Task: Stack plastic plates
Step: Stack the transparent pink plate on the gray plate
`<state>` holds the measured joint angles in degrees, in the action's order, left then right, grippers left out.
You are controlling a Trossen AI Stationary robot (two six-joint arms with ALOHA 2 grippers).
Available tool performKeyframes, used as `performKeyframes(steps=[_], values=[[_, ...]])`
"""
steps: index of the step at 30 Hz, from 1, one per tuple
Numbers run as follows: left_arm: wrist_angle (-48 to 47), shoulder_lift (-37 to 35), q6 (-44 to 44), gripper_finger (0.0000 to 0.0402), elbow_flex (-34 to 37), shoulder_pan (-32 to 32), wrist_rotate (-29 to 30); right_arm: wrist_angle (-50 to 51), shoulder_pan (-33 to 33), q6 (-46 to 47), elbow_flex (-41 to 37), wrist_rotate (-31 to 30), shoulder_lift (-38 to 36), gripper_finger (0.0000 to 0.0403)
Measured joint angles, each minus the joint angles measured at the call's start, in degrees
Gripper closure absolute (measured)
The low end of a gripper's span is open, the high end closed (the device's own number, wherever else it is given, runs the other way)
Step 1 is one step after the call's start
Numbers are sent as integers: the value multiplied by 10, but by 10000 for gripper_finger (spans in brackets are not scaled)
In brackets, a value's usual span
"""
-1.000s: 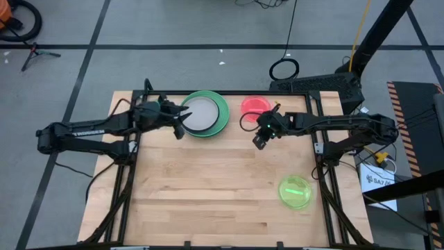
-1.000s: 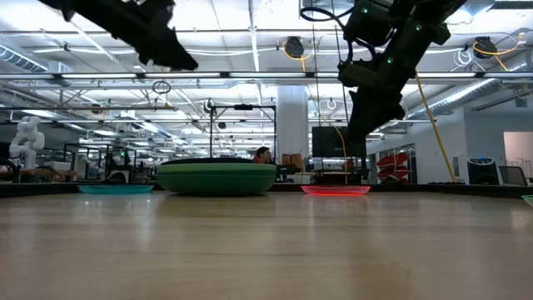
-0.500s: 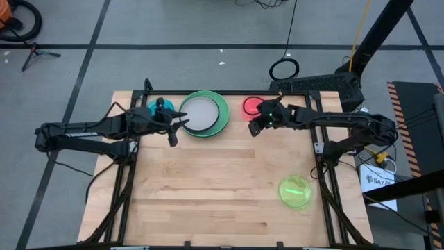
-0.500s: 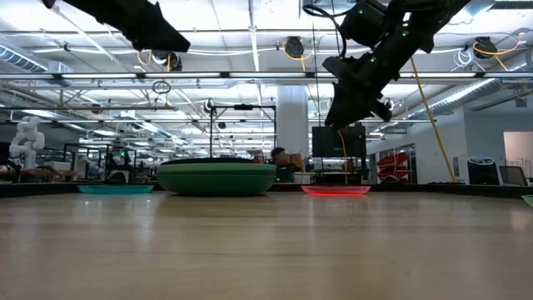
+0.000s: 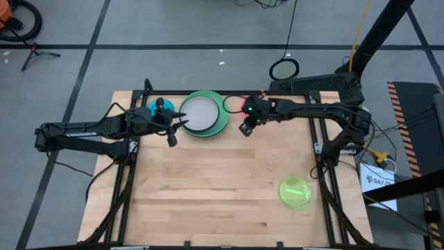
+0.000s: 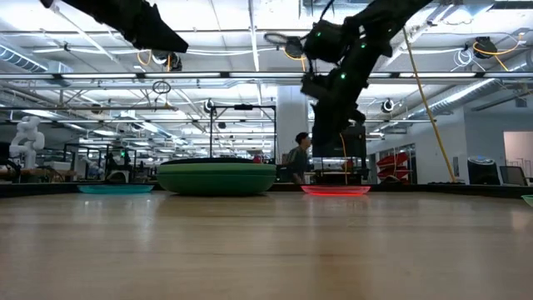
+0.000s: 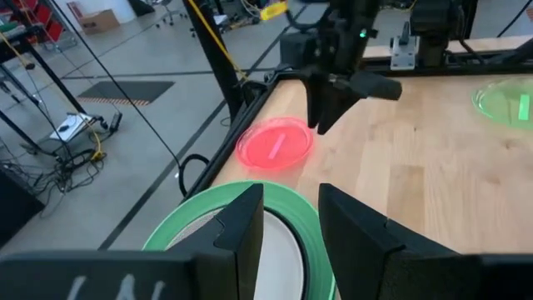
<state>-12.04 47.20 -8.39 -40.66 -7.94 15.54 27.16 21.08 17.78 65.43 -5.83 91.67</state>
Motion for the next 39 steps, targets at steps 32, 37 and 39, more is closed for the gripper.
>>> performKeyframes(steps=[32, 37, 39], values=[[-45, 0, 12, 277, 0, 3, 0, -14, 75, -274, -10, -1, 123, 310], [-45, 0, 12, 277, 0, 3, 0, -30, 75, -264, -27, -1, 123, 310], [-45, 0, 12, 277, 0, 3, 0, -32, 75, -263, -28, -3, 123, 310]])
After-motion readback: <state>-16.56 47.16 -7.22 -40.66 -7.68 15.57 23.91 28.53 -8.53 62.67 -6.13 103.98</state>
